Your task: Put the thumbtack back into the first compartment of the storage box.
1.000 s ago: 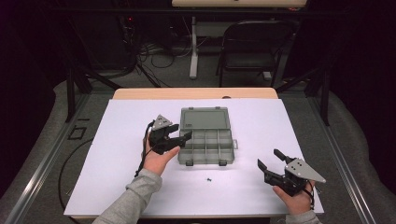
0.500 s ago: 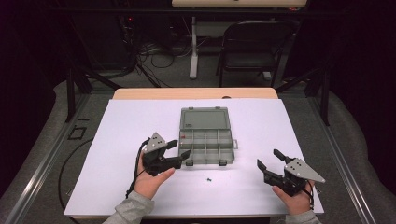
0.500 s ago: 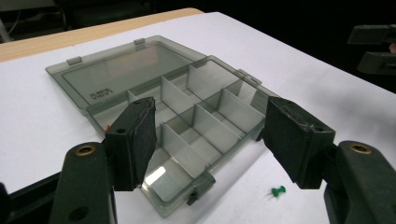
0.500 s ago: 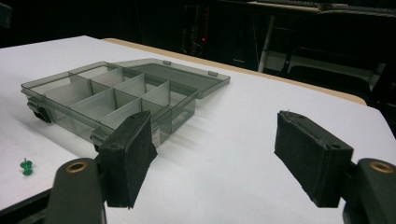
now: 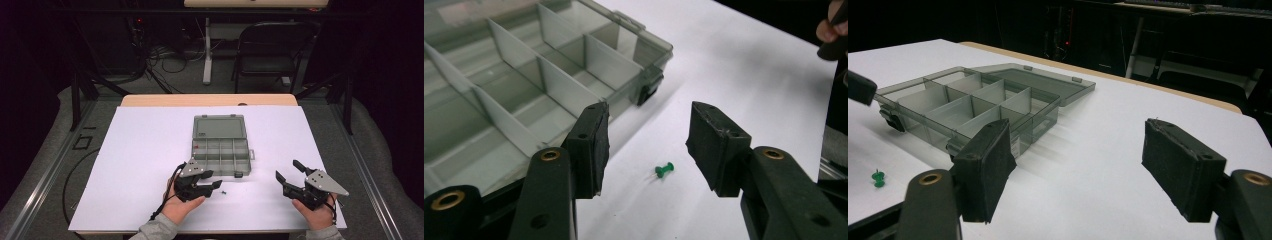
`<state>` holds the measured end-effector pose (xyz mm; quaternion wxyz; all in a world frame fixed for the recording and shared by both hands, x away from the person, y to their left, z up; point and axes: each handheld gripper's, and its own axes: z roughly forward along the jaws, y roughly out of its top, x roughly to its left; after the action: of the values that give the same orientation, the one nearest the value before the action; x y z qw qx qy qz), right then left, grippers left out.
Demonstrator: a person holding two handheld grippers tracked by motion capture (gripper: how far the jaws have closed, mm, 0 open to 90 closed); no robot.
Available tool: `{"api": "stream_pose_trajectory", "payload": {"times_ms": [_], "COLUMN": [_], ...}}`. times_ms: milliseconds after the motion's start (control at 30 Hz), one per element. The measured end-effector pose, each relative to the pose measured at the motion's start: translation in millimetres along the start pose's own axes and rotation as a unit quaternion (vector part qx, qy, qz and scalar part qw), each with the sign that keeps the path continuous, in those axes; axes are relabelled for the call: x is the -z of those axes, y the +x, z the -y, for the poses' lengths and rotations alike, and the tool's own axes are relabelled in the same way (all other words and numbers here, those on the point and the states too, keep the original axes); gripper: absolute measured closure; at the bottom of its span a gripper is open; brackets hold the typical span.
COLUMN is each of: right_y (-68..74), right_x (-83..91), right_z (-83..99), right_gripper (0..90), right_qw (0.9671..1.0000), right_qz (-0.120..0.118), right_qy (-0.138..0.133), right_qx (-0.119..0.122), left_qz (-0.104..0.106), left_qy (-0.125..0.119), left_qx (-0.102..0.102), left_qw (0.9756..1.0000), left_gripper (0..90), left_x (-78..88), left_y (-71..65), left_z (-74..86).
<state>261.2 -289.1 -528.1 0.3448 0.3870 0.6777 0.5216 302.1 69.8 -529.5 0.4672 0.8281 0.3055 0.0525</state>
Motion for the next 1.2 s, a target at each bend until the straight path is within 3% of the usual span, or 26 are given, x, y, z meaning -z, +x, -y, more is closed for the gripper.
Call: {"api": "stream_pose_trajectory", "payload": {"times_ms": [267, 500, 933, 1200], "right_y": [0.3, 0.0, 0.0, -0.2], "right_x": [0.0, 0.0, -0.1, 0.0], "right_z": [-0.1, -0.1, -0.1, -0.1], "right_gripper": [27.6, 27.6, 27.6, 27.6], "right_qw": [1.0, 1.0, 1.0, 1.0], "right_qz": [0.0, -0.001, -0.001, -0.001], "right_qy": [0.001, 0.0, 0.002, 0.002], "right_qx": [0.001, 0.002, 0.002, 0.002], "left_qz": [0.004, 0.013, 0.026, 0.032], "left_qy": [0.017, 0.029, 0.054, 0.066], "left_qx": [-0.011, -0.003, -0.034, -0.042], "left_qw": [0.9998, 0.9995, 0.9976, 0.9964], "left_gripper": [55.7, 61.2, 73.9, 76.6], "left_x": [-11.5, -22.0, -35.8, -38.5], "left_y": [1.7, 3.0, -2.2, -2.9], "left_z": [4.0, 6.4, 9.0, 10.7]}}
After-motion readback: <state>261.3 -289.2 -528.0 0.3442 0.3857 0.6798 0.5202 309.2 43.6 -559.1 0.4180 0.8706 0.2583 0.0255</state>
